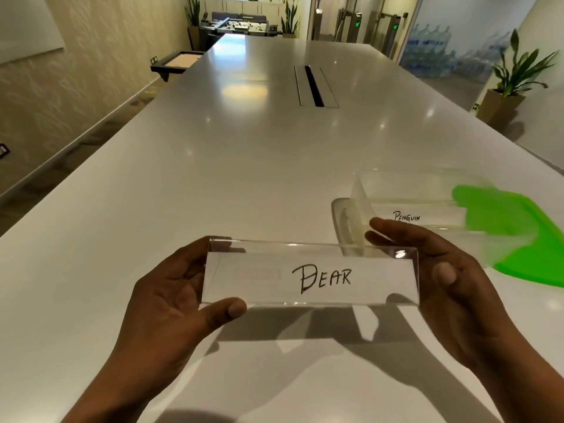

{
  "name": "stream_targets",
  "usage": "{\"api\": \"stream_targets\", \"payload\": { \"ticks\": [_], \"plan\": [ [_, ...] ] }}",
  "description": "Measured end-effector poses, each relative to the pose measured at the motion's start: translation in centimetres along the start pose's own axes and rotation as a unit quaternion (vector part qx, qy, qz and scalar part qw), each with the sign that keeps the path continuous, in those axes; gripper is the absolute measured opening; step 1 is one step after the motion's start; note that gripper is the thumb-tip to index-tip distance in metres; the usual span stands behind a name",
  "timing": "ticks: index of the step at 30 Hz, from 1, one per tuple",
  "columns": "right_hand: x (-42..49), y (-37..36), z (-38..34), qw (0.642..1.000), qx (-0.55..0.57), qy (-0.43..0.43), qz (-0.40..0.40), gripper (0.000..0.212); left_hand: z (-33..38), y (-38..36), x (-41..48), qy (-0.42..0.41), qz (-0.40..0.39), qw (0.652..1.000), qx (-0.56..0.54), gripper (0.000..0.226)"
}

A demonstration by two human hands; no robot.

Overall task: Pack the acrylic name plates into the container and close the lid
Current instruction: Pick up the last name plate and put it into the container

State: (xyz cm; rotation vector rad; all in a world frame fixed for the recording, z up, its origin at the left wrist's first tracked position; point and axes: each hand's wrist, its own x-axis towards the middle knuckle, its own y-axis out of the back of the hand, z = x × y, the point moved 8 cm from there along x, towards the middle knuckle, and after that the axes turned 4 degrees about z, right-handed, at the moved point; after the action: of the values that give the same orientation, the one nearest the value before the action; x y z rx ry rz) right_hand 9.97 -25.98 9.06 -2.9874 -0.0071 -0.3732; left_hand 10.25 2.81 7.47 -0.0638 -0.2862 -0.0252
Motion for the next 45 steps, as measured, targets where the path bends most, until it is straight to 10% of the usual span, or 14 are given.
{"api": "stream_targets", "payload": {
  "ticks": [9,29,36,45],
  "plan": [
    [-0.4,-1.9,-5.2,0.900,-0.402,0.122,-0.114,0.054,0.4,-3.2,0.4,-0.004,-0.057,0.994,0.092,0.073],
    [1.9,1.4,-7.4,0.901,-0.421,0.081,-0.070,0.035,-2.8,-6.9,4.5,-0.035,-0.097,0.988,0.117,0.069],
    [4.6,3.5,-9.4,0.879,-0.463,0.099,-0.049,0.040,-9.3,-5.6,4.7,-0.033,-0.088,0.875,0.476,0.072],
    [11.3,8.3,-9.3,0.850,-0.521,0.070,-0.029,0.039,-10.1,-5.7,4.7,-0.034,-0.109,0.824,0.555,0.092]
  ]
}}
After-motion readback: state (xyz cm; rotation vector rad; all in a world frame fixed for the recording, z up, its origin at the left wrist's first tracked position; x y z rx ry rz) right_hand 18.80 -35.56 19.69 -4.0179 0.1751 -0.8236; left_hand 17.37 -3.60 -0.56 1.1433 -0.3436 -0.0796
